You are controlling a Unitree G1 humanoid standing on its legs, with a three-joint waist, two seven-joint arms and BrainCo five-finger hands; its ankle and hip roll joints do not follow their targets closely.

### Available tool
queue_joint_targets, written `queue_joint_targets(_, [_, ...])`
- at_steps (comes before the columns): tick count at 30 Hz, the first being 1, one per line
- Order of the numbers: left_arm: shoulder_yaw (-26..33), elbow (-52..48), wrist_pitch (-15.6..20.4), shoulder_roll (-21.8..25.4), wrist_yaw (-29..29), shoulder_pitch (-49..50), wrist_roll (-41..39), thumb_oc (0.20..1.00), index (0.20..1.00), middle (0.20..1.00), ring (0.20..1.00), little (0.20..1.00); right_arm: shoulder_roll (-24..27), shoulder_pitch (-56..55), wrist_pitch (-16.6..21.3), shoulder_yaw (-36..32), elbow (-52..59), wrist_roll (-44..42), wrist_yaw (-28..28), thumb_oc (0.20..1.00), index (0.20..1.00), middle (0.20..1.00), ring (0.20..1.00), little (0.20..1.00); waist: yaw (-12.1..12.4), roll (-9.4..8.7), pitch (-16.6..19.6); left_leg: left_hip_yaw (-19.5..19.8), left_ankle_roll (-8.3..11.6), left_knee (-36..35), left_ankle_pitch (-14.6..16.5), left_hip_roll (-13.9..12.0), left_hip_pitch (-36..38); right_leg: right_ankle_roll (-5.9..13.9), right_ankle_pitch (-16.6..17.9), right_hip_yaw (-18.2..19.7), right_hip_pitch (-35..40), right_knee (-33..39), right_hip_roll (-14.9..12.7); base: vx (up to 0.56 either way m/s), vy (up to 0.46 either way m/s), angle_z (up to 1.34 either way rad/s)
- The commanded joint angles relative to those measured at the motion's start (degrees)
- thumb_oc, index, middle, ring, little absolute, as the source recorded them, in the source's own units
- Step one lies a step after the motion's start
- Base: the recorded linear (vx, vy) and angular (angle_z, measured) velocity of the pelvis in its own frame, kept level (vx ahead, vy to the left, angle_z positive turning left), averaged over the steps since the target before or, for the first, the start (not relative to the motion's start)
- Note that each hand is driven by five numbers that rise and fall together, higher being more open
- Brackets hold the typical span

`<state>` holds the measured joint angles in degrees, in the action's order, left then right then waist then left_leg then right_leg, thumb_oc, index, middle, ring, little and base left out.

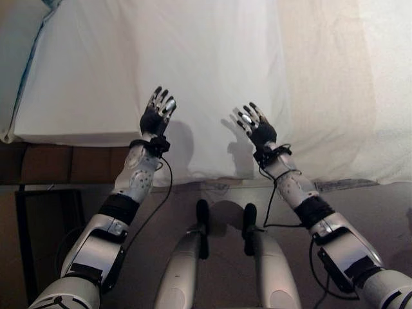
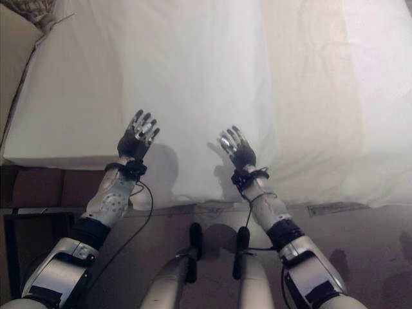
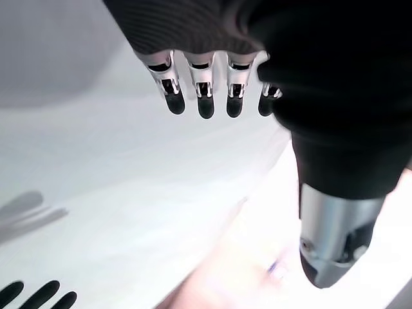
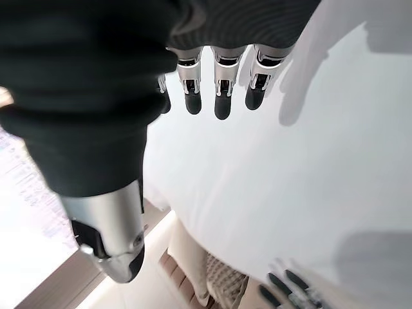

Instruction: Make the bed

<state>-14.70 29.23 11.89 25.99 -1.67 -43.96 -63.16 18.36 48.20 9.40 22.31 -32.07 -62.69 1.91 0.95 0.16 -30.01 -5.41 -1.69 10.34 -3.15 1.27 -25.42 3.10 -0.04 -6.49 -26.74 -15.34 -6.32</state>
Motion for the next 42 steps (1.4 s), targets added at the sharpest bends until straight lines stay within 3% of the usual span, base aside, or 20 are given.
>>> queue_joint_targets(1, [-1.2,-0.6,1.7,-0.5,1.6,-4.8,-4.3,1.0,1.0,1.0,1.0,1.0,-0.4,3.7,3.9,-0.9,1.8,-6.2,-0.9,1.0,1.0,1.0,1.0,1.0,0.5,-0.42,0.2,1.8,2.0,-1.3,3.2,2.3,1.3,4.47,3.7,3.0,0.6,8.3,0.9,0.03,-0.009,0.17])
queue_joint_targets(5, [-0.6,1.4,2.1,0.0,0.8,-8.8,-5.9,1.0,1.0,1.0,1.0,1.0,-0.4,8.6,4.5,0.6,0.0,-8.1,-1.1,1.0,1.0,1.0,1.0,1.0,1.2,-1.75,0.2,2.4,3.11,-3.5,1.5,1.7,-1.5,4.41,6.1,0.2,0.3,12.2,1.2,0.02,-0.081,0.11])
queue_joint_targets(12, [-1.2,6.5,2.0,0.2,-1.1,-13.5,-6.8,1.0,1.0,1.0,1.0,1.0,0.2,14.9,4.1,1.8,-7.5,-7.6,2.2,1.0,1.0,1.0,1.0,1.0,1.6,-2.68,0.2,4.4,3.76,-3.5,0.6,1.3,-6.0,4.05,5.9,-2.0,-2.9,12.5,1.6,0.05,-0.085,0.12])
queue_joint_targets(15, [-2.1,10.2,1.3,1.6,-2.4,-16.0,-6.1,1.0,1.0,1.0,1.0,1.0,3.4,19.2,2.0,4.7,-13.4,-0.3,6.0,1.0,1.0,1.0,1.0,1.0,1.8,-2.85,0.2,5.0,4.14,-4.5,-0.1,1.0,-7.5,3.93,5.7,-2.9,-4.4,12.4,1.6,0.04,-0.047,0.11])
queue_joint_targets(23, [-4.2,20.7,-0.8,2.3,-4.0,-20.1,-4.8,1.0,1.0,1.0,1.0,1.0,2.8,23.3,0.0,5.9,-23.6,1.8,9.6,1.0,1.0,1.0,1.0,1.0,1.7,-2.34,0.2,6.0,4.66,-5.9,-1.2,1.0,-12.2,3.92,5.9,-4.8,-8.8,12.7,1.6,0.05,-0.02,0.09])
queue_joint_targets(24, [-4.5,22.5,-1.3,2.4,-4.2,-20.3,-4.2,1.0,1.0,1.0,1.0,1.0,3.0,23.8,-0.6,6.2,-25.5,3.1,10.2,1.0,1.0,1.0,1.0,1.0,1.8,-2.23,0.2,6.4,4.93,-6.0,0.1,0.9,-11.4,4.32,4.9,-4.3,-8.1,12.8,1.9,0.03,0.006,0.06])
queue_joint_targets(25, [-4.7,23.9,-1.4,2.6,-4.3,-21.1,-3.5,1.0,1.0,1.0,1.0,1.0,3.4,24.8,-0.9,6.4,-26.9,4.2,10.5,1.0,1.0,1.0,1.0,1.0,1.6,-2.27,0.2,6.0,4.77,-5.9,-1.3,1.1,-13.1,3.98,6.0,-5.0,-9.6,12.9,1.5,0.09,-0.01,0.05])
queue_joint_targets(27, [-4.4,29.1,-1.1,2.4,-7.9,-21.3,-1.1,1.0,1.0,1.0,1.0,1.0,4.7,25.4,-1.9,6.2,-31.6,7.4,13.3,1.0,1.0,1.0,1.0,1.0,1.7,-1.65,0.2,6.4,5.17,-6.1,-0.2,1.1,-13.0,4.33,4.8,-4.7,-9.4,12.8,1.6,0.03,0.001,0.03])
queue_joint_targets(28, [-4.4,29.1,-1.1,2.2,-8.0,-21.6,-1.0,1.0,1.0,1.0,1.0,1.0,4.9,25.6,-1.9,6.1,-31.7,7.5,13.4,1.0,1.0,1.0,1.0,1.0,1.6,-1.64,0.2,6.0,4.98,-6.0,-1.4,1.2,-14.2,3.99,5.8,-5.3,-10.5,12.9,1.4,0.04,0.011,0.06])
queue_joint_targets(32, [-4.6,29.9,-0.7,1.2,-10.9,-21.6,0.7,1.0,1.0,1.0,1.0,1.0,5.7,24.9,-2.0,5.3,-33.5,9.3,15.6,1.0,1.0,1.0,1.0,1.0,1.7,-0.97,0.2,6.4,5.16,-6.1,-0.2,1.4,-13.9,4.31,4.5,-4.9,-10.5,12.2,1.3,0.02,0.014,0.06])
queue_joint_targets(36, [-4.2,31.1,-0.8,1.5,-12.1,-21.2,1.3,1.0,1.0,1.0,1.0,1.0,7.1,24.8,-2.9,5.1,-35.8,12.5,17.3,1.0,1.0,1.0,1.0,1.0,1.4,-0.78,0.2,6.0,5.0,-6.3,-1.5,1.7,-15.6,3.92,5.4,-5.4,-12.4,12.0,0.8,0.0,0.024,0.06])
queue_joint_targets(38, [-4.1,30.9,-0.7,1.6,-12.4,-20.5,1.4,1.0,1.0,1.0,1.0,1.0,7.4,24.3,-3.0,4.9,-36.3,13.2,17.6,1.0,1.0,1.0,1.0,1.0,1.4,-0.63,0.2,6.3,5.24,-6.5,-0.3,1.6,-14.5,4.3,4.2,-4.8,-11.5,11.8,1.0,0.04,0.015,0.04])
queue_joint_targets(39, [-3.9,30.8,-0.6,1.6,-12.4,-20.5,1.5,1.0,1.0,1.0,1.0,1.0,7.5,24.3,-3.2,4.8,-36.3,13.5,17.6,1.0,1.0,1.0,1.0,1.0,1.3,-0.65,0.2,5.9,5.03,-6.6,-1.5,1.8,-15.6,3.96,5.3,-5.5,-12.7,11.9,0.7,0.01,0.022,0.03])
queue_joint_targets(40, [-4.0,30.8,-0.7,1.5,-12.4,-20.3,1.5,1.0,1.0,1.0,1.0,1.0,7.4,24.1,-3.2,4.9,-36.4,13.5,17.6,1.0,1.0,1.0,1.0,1.0,1.4,-0.59,0.2,6.3,5.23,-6.6,-0.3,1.6,-14.4,4.29,4.2,-4.9,-11.6,11.8,0.9,-0.06,0.021,0.03])
queue_joint_targets(42, [-3.7,30.5,-0.5,1.6,-12.6,-20.2,1.5,1.0,1.0,1.0,1.0,1.0,7.4,24.0,-3.1,4.5,-36.4,13.4,17.7,1.0,1.0,1.0,1.0,1.0,1.2,-0.72,0.2,5.8,5.01,-6.8,-1.6,1.8,-15.6,3.98,5.5,-5.4,-12.8,12.0,0.6,-0.03,0.012,0.01])
